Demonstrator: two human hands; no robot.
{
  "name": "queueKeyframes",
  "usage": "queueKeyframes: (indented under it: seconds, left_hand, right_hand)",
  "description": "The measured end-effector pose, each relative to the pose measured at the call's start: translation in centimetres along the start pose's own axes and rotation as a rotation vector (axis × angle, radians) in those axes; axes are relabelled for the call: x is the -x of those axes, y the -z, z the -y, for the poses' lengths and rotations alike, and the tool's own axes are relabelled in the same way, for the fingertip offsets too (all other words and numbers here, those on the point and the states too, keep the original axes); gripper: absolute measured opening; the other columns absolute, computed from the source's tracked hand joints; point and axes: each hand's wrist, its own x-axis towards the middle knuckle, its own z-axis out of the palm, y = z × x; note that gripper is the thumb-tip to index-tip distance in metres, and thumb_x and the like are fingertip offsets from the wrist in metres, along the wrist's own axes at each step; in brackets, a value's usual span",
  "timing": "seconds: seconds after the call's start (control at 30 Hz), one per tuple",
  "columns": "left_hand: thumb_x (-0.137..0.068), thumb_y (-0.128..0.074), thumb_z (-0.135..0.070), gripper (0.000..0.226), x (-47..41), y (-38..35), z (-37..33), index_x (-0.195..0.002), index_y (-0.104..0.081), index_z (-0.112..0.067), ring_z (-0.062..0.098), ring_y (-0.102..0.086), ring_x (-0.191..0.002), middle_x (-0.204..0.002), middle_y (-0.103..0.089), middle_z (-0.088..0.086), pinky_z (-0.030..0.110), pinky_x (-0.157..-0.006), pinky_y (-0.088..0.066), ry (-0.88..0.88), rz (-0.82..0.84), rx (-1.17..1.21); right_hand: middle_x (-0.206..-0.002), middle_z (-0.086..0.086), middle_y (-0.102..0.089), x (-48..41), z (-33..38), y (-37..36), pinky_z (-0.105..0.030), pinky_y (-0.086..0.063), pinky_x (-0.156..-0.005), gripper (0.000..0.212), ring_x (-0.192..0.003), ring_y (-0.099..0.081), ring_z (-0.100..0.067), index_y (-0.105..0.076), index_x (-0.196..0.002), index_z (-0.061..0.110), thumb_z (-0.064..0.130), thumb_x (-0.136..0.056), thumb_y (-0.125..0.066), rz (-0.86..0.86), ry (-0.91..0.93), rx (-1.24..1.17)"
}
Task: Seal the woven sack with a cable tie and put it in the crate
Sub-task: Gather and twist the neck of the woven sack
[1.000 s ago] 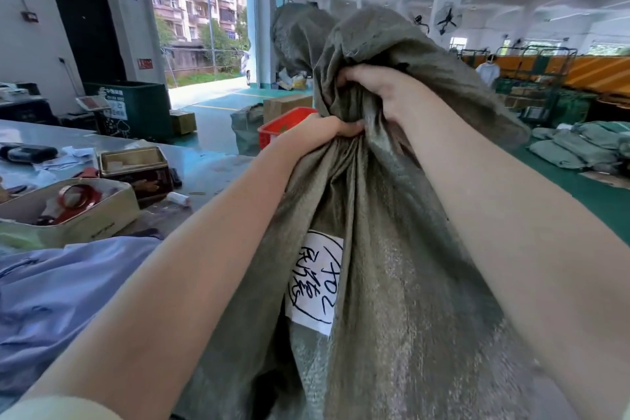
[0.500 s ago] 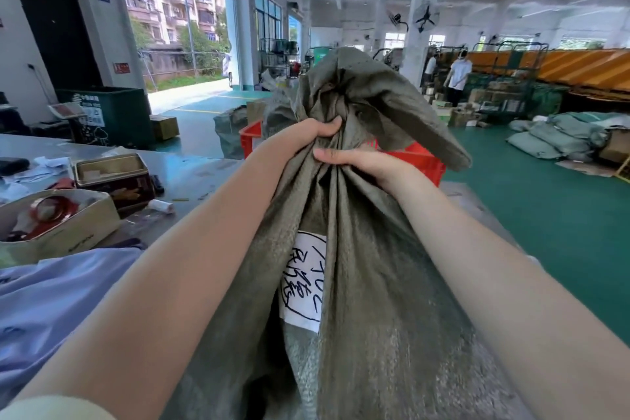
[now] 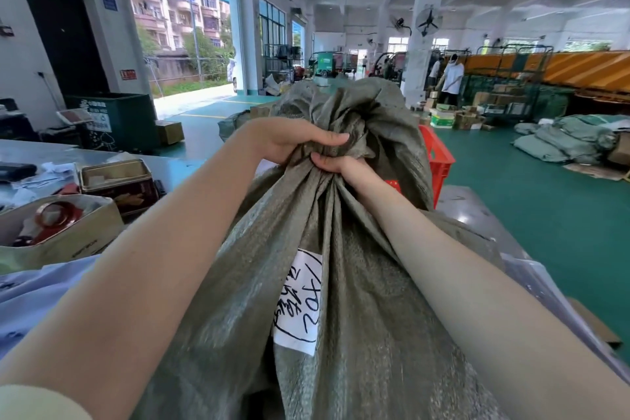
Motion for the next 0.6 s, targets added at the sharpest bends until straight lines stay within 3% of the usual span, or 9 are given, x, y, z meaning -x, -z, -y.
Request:
queueKeyframes:
  seconds: [0.07, 0.13, 0.2, 0.27, 0.33, 0.37, 0.43, 0.53, 0.6]
  left_hand:
    - [-0.079, -0.061, -0.040, 0.057, 1.7, 0.3, -0.3, -0.124, -0.054, -0.005, 0.026, -0.056, -0.118, -0.127, -0.060, 0.013, 0.038, -0.100, -0.045, 0.019, -0.032, -0.142]
    - [-0.064, -0.068, -0.055, 0.097, 2.6, 0.5, 0.0, -0.142, -0.036, -0.007, 0.020, -0.034, -0.139, -0.148, -0.039, 0.004, 0.037, -0.110, -0.030, 0.099, -0.038, -0.325]
    - [-0.061, -0.070, -0.063, 0.105, 2.7, 0.4, 1.0, -0.144, -0.033, -0.011, 0.012, -0.032, -0.136, -0.146, -0.036, -0.008, 0.027, -0.113, -0.019, 0.159, -0.030, -0.411]
    - [-0.048, -0.068, -0.076, 0.116, 1.9, -0.2, 2.5, -0.140, -0.039, -0.012, 0.019, -0.046, -0.129, -0.144, -0.046, 0.001, 0.035, -0.115, -0.030, 0.155, -0.122, -0.546]
    - [-0.075, -0.061, -0.057, 0.077, 1.2, -1.8, 3.3, -0.132, -0.049, -0.006, 0.028, -0.054, -0.120, -0.136, -0.055, 0.010, 0.035, -0.105, -0.040, 0.082, -0.265, -0.678]
    - [-0.087, -0.057, -0.038, 0.055, 0.7, -2.6, 3.7, -0.129, -0.052, -0.003, 0.030, -0.055, -0.117, -0.131, -0.057, 0.013, 0.032, -0.099, -0.042, 0.039, -0.357, -0.720]
    - [-0.092, -0.047, -0.014, 0.037, -0.1, -3.8, 4.4, -0.124, -0.054, 0.003, 0.034, -0.057, -0.113, -0.125, -0.060, 0.020, 0.035, -0.089, -0.044, 0.004, -0.528, -0.701]
    - [-0.089, -0.043, -0.006, 0.033, -0.6, -4.3, 5.4, -0.115, -0.057, 0.008, 0.037, -0.060, -0.106, -0.117, -0.062, 0.027, 0.038, -0.082, -0.046, -0.036, -0.617, -0.652]
    - [-0.089, -0.047, -0.007, 0.028, -0.4, -4.3, 5.5, -0.107, -0.062, 0.009, 0.037, -0.061, -0.102, -0.111, -0.065, 0.028, 0.035, -0.074, -0.042, -0.084, -0.612, -0.602]
  right_hand:
    - [-0.119, -0.009, -0.058, -0.2, -0.4, 0.1, -0.004, -0.051, -0.056, 0.046, -0.081, -0.063, -0.009, -0.047, -0.133, -0.003, -0.005, -0.087, -0.055, -0.040, -0.035, -0.040]
    - [-0.126, -0.006, -0.057, -0.9, -0.6, 0.0, -0.004, -0.050, -0.056, 0.048, -0.096, -0.058, -0.012, -0.048, -0.132, -0.003, -0.002, -0.085, -0.059, -0.113, -0.092, -0.038]
    - [-0.134, -0.011, -0.058, -1.4, -1.0, -0.3, -0.019, -0.054, -0.082, 0.052, -0.108, -0.060, -0.019, -0.051, -0.132, -0.003, 0.005, -0.082, -0.065, -0.138, -0.139, -0.054]
    - [-0.135, -0.007, -0.057, -1.4, -0.7, -0.5, -0.022, -0.050, -0.096, 0.057, -0.117, -0.058, -0.019, -0.050, -0.133, -0.002, 0.008, -0.081, -0.068, -0.158, -0.130, -0.054]
    - [-0.122, 0.004, -0.053, -1.2, -0.3, -0.6, 0.000, -0.049, -0.068, 0.055, -0.109, -0.053, -0.010, -0.046, -0.134, -0.003, 0.007, -0.084, -0.066, -0.145, -0.106, -0.043]
    - [-0.115, 0.001, -0.053, -1.1, -0.2, -0.6, 0.001, -0.046, -0.055, 0.055, -0.102, -0.051, -0.009, -0.045, -0.135, -0.003, 0.008, -0.085, -0.065, -0.144, -0.103, -0.037]
    - [-0.112, -0.008, -0.062, -1.1, -0.3, -0.5, -0.011, -0.052, -0.056, 0.055, -0.087, -0.061, -0.013, -0.048, -0.132, -0.004, 0.014, -0.084, -0.067, -0.103, -0.164, -0.016]
    - [-0.081, -0.007, -0.072, -1.5, -0.7, -0.2, -0.025, -0.057, -0.060, 0.034, -0.055, -0.068, -0.012, -0.061, -0.112, 0.001, 0.023, -0.086, -0.064, 0.085, -0.292, 0.046]
    - [-0.085, -0.006, -0.075, -1.9, -1.1, -0.2, -0.024, -0.059, -0.065, 0.028, -0.064, -0.070, -0.016, -0.063, -0.107, 0.003, 0.022, -0.087, -0.062, 0.053, -0.295, 0.065]
